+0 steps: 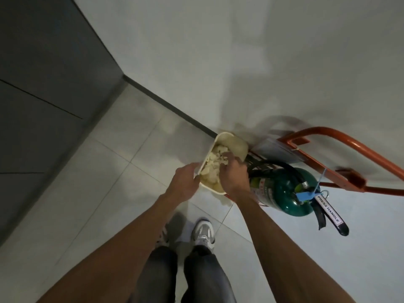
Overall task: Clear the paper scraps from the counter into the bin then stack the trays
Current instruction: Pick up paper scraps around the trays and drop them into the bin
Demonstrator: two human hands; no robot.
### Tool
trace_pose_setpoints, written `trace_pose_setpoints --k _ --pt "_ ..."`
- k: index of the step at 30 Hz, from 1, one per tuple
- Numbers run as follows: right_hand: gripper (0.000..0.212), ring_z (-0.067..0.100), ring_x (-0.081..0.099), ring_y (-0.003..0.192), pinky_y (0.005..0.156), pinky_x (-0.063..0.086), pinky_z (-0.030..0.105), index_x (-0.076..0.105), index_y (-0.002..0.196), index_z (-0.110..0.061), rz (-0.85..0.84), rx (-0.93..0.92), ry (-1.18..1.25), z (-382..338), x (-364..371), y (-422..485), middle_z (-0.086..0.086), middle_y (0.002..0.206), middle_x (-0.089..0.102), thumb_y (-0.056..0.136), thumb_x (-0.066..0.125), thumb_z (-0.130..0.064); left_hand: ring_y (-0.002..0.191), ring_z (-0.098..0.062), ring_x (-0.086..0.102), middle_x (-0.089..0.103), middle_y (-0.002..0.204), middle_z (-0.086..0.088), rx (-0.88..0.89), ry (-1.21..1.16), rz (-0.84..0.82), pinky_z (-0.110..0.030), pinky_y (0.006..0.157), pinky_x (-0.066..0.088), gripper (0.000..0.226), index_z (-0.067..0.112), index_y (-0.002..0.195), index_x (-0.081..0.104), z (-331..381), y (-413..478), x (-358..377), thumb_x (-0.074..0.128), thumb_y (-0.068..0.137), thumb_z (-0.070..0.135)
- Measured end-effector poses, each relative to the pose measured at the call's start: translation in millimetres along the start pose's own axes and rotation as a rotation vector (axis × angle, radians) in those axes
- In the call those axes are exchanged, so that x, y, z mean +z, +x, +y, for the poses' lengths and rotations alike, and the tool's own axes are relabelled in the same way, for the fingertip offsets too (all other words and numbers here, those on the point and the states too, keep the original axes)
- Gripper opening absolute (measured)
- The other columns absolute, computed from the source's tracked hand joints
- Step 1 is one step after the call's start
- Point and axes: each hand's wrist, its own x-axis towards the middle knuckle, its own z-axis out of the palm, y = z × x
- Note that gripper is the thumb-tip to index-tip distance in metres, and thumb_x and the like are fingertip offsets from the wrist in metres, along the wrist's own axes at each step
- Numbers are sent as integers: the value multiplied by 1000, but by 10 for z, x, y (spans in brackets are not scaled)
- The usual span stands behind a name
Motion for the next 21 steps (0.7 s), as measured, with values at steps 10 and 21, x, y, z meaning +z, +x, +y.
trace_pose_setpoints --k 10,21 --pt "38 26 55 131 102 51 44 50 145 -28 24 -414 72 -1673 -1083 -1848 2 148 56 110 46 -41 139 -25 48 52 151 -5 -93 -20 414 -34 117 35 49 19 152 44 -11 -2159 -1701 52 105 29" --pt "46 11 52 134 111 45 29 48 150 -37 -39 -896 -45 -3270 -1383 -4080 -11 148 56 108 39 -54 133 -18 53 59 142 6 -265 -221 988 -31 114 39 39 29 142 53 -224 -5063 -2652 56 103 34"
